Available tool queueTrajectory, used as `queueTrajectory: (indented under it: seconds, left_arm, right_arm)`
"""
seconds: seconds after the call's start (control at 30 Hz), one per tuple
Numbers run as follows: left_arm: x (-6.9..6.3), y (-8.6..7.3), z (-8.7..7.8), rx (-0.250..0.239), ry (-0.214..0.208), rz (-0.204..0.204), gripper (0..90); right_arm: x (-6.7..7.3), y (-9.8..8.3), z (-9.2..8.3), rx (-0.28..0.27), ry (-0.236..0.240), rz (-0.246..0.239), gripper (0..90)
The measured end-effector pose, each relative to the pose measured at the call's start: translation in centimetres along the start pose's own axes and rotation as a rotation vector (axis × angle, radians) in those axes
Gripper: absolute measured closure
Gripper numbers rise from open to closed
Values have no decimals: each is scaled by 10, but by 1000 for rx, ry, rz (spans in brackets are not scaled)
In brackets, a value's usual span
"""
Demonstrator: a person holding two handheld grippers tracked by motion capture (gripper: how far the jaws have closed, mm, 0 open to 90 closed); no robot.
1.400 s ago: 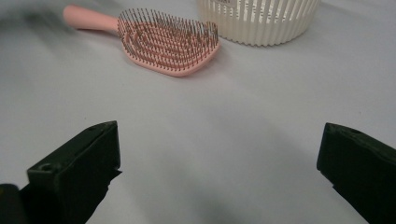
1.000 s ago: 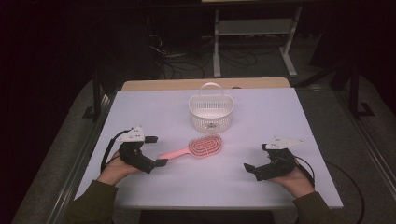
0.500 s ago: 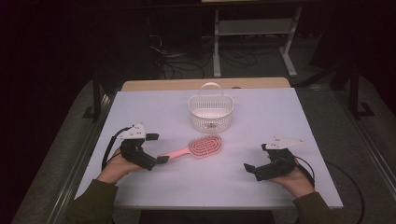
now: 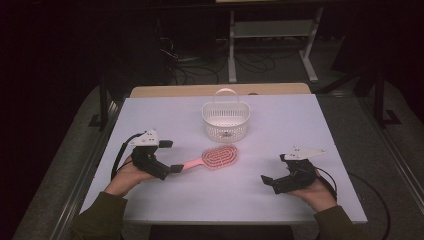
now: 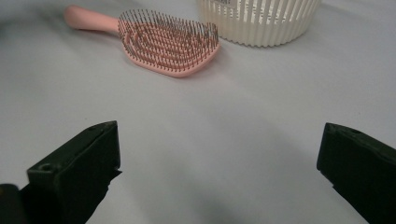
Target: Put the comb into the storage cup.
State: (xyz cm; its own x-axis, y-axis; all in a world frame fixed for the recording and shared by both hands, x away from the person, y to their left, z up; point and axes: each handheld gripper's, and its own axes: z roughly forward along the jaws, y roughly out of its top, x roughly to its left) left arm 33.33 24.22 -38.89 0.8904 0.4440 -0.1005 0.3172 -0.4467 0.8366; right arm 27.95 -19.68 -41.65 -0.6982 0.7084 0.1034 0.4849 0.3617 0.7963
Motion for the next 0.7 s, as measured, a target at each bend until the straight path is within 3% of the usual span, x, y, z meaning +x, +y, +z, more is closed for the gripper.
queueTrajectory:
  seconds: [0.7]
  left_arm:
    - [1,8,7,-1,-10,10,0]
  right_arm:
    - [0,0,0,4,0,-1,0]
